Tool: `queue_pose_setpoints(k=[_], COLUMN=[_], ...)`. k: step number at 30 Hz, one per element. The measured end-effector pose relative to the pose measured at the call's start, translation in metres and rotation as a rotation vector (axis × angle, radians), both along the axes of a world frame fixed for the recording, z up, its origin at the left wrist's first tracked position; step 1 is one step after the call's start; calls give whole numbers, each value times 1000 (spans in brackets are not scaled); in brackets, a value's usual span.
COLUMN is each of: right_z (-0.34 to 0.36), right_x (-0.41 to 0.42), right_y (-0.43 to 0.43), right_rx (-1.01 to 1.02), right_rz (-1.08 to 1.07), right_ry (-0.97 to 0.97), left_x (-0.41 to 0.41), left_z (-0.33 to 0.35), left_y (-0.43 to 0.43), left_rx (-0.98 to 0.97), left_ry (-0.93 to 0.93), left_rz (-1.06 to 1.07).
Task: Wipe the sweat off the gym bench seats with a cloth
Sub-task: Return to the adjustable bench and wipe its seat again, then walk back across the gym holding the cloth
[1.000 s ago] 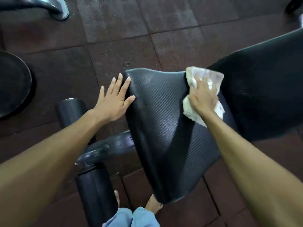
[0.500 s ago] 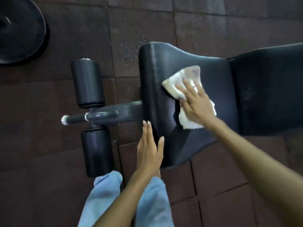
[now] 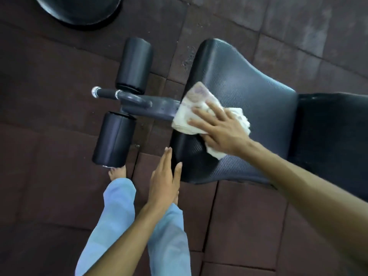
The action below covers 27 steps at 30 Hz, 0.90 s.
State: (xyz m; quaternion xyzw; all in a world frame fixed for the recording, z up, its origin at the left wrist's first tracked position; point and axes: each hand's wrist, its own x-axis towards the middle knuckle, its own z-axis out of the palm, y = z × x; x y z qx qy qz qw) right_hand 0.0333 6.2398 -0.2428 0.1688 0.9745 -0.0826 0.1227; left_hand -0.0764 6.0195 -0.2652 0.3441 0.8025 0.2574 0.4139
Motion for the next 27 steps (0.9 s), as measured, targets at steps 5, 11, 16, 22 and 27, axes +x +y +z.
queue_pose_setpoints(k=[5,11,16,22,27], right_z=[-3,-4,-1,55,155], right_x=[11,-63,-12,0,-53], right_y=[76,30,-57,-91,-90], right_rx=[21,52,3,-267,-456], right_rz=[-475,-612,-145,-603,-630], right_ry=[72,36,0,57,267], left_x=[19,25,20,-52,-119], left_z=[-6,-14,0,62,159], left_y=[-11,-21,-29,-61,-72], left_rx=[9,50,18,-190,-135], left_ry=[19,55,-30,1,53], left_rz=[86,131,111,102,197])
